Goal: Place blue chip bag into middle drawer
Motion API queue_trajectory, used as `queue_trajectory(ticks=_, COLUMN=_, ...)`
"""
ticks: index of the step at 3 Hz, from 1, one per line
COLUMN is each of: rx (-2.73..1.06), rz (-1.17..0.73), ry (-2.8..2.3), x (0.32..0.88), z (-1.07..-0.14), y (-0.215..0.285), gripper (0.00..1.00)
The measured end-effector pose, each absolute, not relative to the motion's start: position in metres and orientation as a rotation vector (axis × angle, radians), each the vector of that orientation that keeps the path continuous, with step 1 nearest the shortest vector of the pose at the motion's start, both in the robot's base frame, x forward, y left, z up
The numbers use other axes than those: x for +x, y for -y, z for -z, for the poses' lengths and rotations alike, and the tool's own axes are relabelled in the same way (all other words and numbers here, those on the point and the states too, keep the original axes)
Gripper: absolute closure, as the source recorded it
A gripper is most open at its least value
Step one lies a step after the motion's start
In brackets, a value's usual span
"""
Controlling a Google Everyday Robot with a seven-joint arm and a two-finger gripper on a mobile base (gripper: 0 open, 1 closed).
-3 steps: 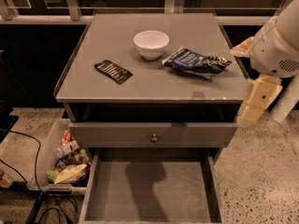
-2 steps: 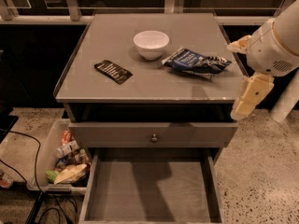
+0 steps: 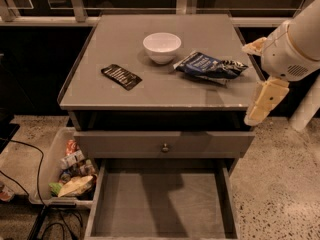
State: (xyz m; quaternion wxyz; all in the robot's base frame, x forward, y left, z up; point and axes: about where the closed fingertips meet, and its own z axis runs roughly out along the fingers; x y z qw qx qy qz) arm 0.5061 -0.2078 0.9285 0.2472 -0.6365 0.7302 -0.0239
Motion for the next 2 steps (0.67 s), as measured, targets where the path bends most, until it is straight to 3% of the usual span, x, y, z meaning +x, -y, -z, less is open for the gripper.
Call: queue_trajectory(ticks=2, rx=-1.591, rz=-0.024, ry=-1.883, x=0.56, z=-0.927, y=0.223, gripper=0.0)
